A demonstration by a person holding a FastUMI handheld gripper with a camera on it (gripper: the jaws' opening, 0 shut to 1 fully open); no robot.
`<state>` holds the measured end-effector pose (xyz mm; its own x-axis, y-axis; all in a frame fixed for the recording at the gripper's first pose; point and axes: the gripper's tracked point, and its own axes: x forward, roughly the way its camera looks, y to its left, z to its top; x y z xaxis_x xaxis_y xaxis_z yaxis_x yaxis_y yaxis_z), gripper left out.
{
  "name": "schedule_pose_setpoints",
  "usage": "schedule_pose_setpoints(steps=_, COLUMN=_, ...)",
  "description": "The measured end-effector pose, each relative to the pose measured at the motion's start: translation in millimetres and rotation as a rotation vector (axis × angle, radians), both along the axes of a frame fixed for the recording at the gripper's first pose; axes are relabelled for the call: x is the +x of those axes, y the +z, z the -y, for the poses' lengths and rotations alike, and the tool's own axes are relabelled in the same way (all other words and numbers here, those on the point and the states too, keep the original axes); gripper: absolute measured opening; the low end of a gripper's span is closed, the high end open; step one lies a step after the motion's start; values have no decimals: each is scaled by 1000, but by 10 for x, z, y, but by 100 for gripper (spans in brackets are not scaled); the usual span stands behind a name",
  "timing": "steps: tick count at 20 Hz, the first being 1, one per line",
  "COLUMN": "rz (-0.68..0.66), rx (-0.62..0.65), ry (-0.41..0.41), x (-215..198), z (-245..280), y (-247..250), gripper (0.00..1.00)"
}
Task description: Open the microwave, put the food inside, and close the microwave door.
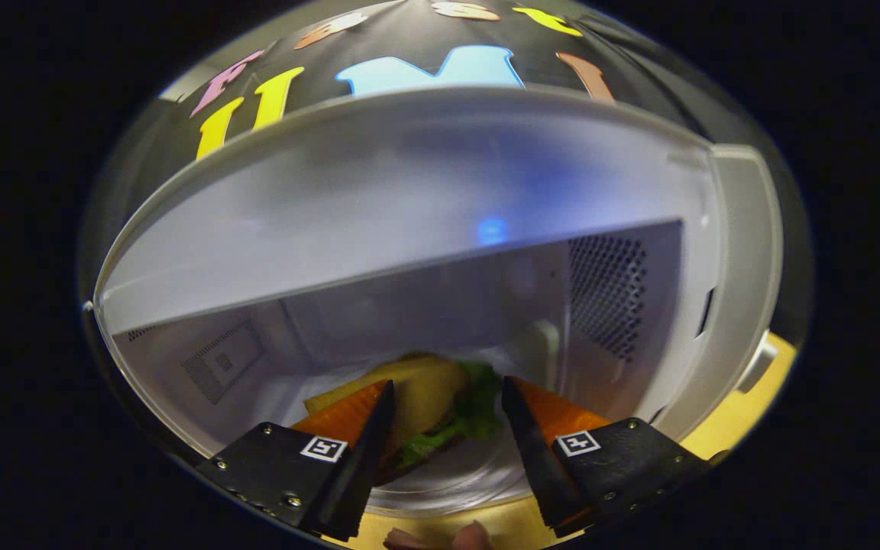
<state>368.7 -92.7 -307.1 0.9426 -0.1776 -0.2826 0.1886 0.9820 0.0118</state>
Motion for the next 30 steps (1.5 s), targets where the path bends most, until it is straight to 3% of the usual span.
schedule_pose_setpoints(steps=2, rz=21, rx=-66, ry=66, x=-188, z=-179, y=127, gripper=88)
schedule_pose_setpoints(steps=6, rz=104, rx=-34, ry=237, x=-769, z=-715, y=505, gripper=88)
schedule_pose_setpoints(steps=17, rz=160, rx=-9, ry=424, x=-2332, z=-1083, y=1177, gripper=88)
schedule_pose_setpoints(steps=25, rz=166, rx=60, ry=699, x=-3536, z=-1663, y=1383, gripper=88)
schedule_pose_setpoints(steps=30, rz=207, rx=96, ry=920, x=-4211, z=-2286, y=1495, gripper=88)
